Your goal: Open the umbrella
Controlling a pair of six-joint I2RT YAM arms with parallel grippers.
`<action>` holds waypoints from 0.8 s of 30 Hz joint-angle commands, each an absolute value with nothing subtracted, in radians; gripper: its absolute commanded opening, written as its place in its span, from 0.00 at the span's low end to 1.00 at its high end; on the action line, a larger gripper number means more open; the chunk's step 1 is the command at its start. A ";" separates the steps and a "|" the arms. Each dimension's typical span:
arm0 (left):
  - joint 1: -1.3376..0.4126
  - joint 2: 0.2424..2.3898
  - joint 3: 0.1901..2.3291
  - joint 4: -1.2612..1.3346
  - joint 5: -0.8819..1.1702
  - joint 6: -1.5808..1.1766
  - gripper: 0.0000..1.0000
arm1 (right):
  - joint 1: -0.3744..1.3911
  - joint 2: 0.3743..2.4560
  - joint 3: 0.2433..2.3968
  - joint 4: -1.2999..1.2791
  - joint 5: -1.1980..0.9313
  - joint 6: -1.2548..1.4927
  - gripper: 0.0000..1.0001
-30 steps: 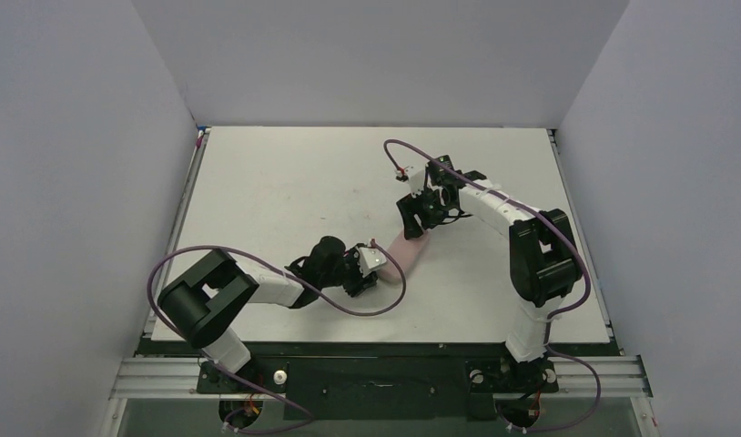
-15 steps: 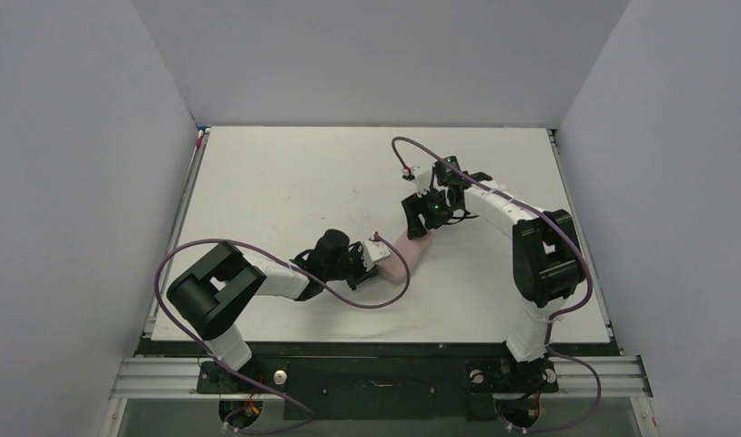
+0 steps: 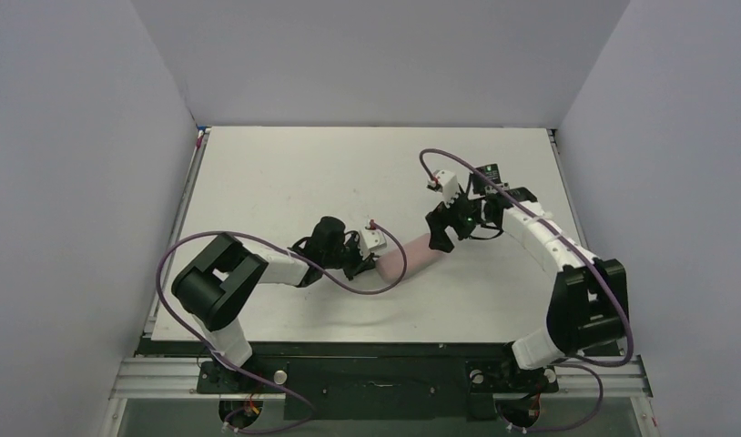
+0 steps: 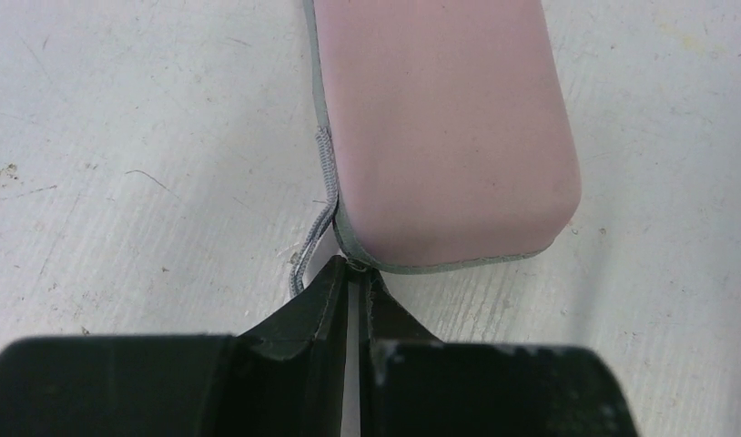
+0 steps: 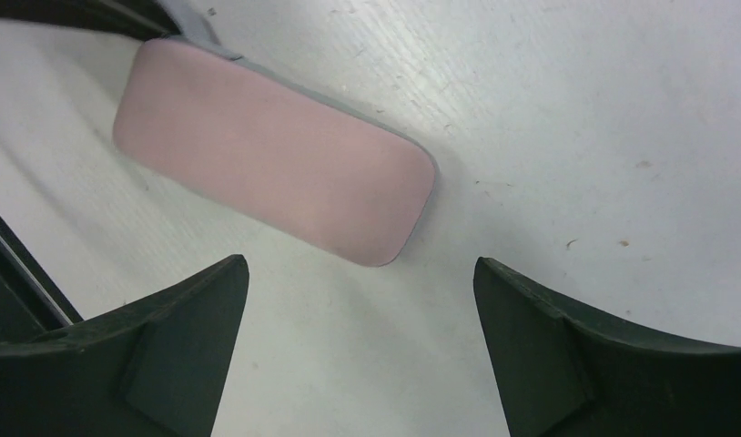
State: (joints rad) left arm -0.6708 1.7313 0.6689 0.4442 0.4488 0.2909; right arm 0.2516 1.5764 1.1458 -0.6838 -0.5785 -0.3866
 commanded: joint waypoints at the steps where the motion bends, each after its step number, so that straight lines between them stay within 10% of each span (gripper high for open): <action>1: -0.655 1.747 0.732 0.424 0.550 0.317 0.00 | 0.243 1.376 1.024 -0.569 -0.740 -0.666 0.90; 24: -0.621 1.776 0.753 0.402 0.599 0.406 0.00 | 0.432 1.443 0.791 -0.274 -0.668 -1.306 0.78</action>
